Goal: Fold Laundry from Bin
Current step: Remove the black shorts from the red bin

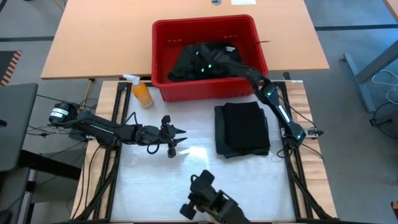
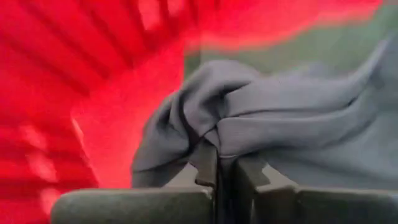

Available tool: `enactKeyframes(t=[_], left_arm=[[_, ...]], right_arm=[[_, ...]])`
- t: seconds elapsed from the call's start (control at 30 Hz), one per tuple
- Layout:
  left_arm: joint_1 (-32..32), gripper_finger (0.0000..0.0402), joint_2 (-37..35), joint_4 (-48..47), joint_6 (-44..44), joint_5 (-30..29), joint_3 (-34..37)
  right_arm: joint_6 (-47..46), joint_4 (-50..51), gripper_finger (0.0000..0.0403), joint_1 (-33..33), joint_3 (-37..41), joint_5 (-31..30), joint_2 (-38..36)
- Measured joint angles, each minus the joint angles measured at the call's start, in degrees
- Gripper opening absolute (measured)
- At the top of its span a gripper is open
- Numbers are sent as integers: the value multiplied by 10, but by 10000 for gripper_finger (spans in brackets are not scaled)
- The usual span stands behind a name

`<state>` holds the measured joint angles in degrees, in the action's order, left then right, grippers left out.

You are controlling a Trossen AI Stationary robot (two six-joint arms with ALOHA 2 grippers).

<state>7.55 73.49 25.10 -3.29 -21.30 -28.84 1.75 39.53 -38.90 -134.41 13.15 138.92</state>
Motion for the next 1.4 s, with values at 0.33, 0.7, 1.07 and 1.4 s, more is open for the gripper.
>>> enactKeyframes(t=[0.33, 0.7, 1.07, 1.4], left_arm=[[0, 125, 0, -2, 4, 0, 0], [0, 125, 0, -2, 7, 0, 0], [1, 125, 0, -2, 3, -1, 0], [53, 125, -41, -129, -79, -34, -1]], right_arm=[[-23, -113, 42, -14, -1, 28, -188], [-50, -143, 42, 45, -1, 141, -380], [-12, -132, 42, 249, -4, 212, -533], [49, 272, 41, 441, 199, 112, -615]])
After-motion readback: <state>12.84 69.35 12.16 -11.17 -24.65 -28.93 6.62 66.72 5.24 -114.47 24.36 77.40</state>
